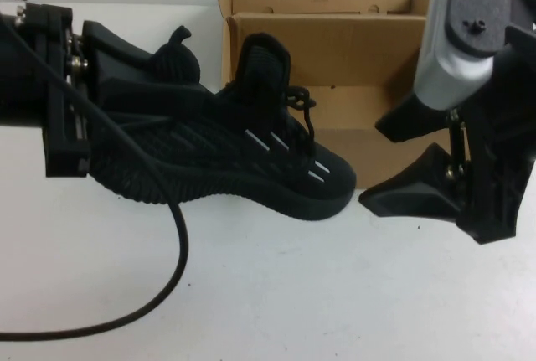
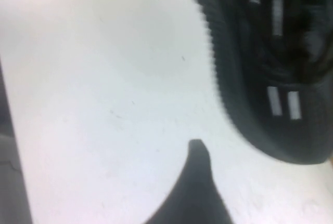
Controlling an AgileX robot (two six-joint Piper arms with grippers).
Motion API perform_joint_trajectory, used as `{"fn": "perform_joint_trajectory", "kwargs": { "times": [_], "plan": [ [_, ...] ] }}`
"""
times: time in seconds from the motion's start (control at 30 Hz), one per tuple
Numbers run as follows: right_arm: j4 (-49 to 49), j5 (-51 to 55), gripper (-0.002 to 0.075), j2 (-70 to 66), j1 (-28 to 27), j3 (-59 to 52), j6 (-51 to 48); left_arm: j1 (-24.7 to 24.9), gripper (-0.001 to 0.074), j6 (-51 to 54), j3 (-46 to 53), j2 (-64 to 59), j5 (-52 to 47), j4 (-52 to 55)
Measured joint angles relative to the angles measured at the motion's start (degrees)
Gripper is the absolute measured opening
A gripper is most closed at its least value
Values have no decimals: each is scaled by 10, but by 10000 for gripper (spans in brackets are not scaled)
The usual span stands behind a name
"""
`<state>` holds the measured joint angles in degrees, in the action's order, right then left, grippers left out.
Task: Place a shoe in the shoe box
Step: Pick up the shoe from the table
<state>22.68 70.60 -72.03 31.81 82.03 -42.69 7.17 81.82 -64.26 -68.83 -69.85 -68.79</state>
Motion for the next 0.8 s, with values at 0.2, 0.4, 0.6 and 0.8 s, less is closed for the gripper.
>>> {"fn": "perform_joint_trajectory", "kwargs": {
  "times": [0.2,0.4,0.6,0.8],
  "plan": [
    [49,-32,580,-3,0,-1,-31,-4,66,15,-2,-4,2,-5],
    [53,-62,612,-40,0,-1,-51,-4,65,19,-28,-28,-1,-5],
    [50,-70,614,-79,0,25,-87,-4,65,11,-40,-36,1,-5],
    [65,-45,606,-102,-31,74,-128,-4,65,-11,-40,-36,0,21]
  ]
}}
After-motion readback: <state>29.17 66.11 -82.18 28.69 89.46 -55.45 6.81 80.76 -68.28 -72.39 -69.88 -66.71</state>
